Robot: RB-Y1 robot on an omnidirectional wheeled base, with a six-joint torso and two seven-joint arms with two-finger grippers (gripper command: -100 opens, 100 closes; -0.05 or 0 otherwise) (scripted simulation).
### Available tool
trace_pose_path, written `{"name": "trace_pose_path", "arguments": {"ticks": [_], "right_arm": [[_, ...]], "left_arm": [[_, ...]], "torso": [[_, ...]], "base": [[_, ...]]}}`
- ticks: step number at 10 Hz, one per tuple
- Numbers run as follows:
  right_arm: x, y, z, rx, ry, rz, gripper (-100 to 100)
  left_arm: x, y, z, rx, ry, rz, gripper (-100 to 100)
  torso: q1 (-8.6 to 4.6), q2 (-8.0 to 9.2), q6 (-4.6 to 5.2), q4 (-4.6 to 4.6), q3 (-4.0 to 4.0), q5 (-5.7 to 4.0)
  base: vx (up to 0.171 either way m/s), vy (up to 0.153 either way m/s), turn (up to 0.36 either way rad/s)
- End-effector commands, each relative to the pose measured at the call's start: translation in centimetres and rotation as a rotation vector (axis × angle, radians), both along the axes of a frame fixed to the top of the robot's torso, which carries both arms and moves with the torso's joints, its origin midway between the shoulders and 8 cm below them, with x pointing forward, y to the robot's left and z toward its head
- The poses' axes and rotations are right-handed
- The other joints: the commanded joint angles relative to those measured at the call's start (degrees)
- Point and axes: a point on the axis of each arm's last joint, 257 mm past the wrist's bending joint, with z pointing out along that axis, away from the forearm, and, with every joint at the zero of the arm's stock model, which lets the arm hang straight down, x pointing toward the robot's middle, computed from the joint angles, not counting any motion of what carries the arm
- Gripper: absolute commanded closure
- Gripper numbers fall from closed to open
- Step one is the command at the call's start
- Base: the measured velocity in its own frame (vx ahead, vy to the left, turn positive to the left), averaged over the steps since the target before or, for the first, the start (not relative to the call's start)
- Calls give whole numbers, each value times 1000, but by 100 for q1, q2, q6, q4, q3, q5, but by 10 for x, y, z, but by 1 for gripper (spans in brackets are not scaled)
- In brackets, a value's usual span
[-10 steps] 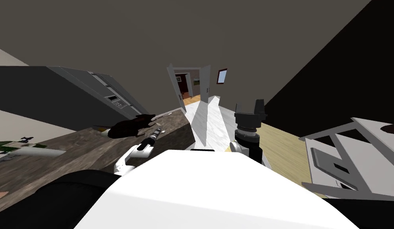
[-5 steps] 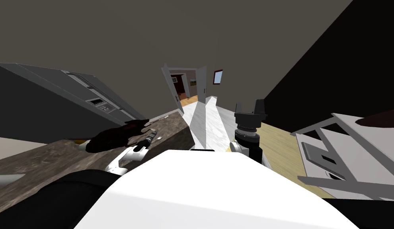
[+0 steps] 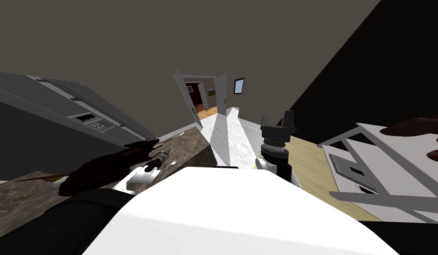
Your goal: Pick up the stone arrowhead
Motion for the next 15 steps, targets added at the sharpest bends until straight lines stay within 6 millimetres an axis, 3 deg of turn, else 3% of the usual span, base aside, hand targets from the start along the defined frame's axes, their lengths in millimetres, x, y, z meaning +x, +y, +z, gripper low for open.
{"name": "trace_pose_path", "arguments": {"ticks": [1, 2, 6, 7, 11, 12, 13, 15], "right_arm": [[0, 0, 0, 0, 0, 0, 0], [0, 0, 0, 0, 0, 0, 0], [0, 0, 0, 0, 0, 0, 0], [0, 0, 0, 0, 0, 0, 0], [0, 0, 0, 0, 0, 0, 0], [0, 0, 0, 0, 0, 0, 0], [0, 0, 0, 0, 0, 0, 0], [0, 0, 0, 0, 0, 0, 0]], "left_arm": [[0, 0, 0, 0, 0, 0, 0], [3, 7, -2, 2, -2, 21, -100], [5, 16, -6, 2, -4, 46, -100], [5, 16, -6, 3, -4, 47, 100], [5, 16, -6, 4, -3, 46, 100], [5, 16, -6, 4, -3, 46, 0], [3, 9, -3, 2, -3, 27, 100], [0, 0, 0, 0, 0, 0, 100]], "torso": [[0, 0, 0, 0, 0, 0], [-16, 16, 0, 4, 10, -5], [-13, 49, 0, 12, 29, -4], [-18, 41, -3, 10, 25, -5], [-24, 29, -5, 8, 18, -5], [-24, 29, -5, 8, 18, -5], [-24, 29, -5, 8, 18, -5], [-40, 17, -16, 4, 11, -8]], "base": [[10, 10, 0], [-31, 25, -146], [-51, 27, -106], [0, 0, 0], [-1, 1, -2], [0, 0, 0], [51, -12, 182], [73, -51, 194]]}}
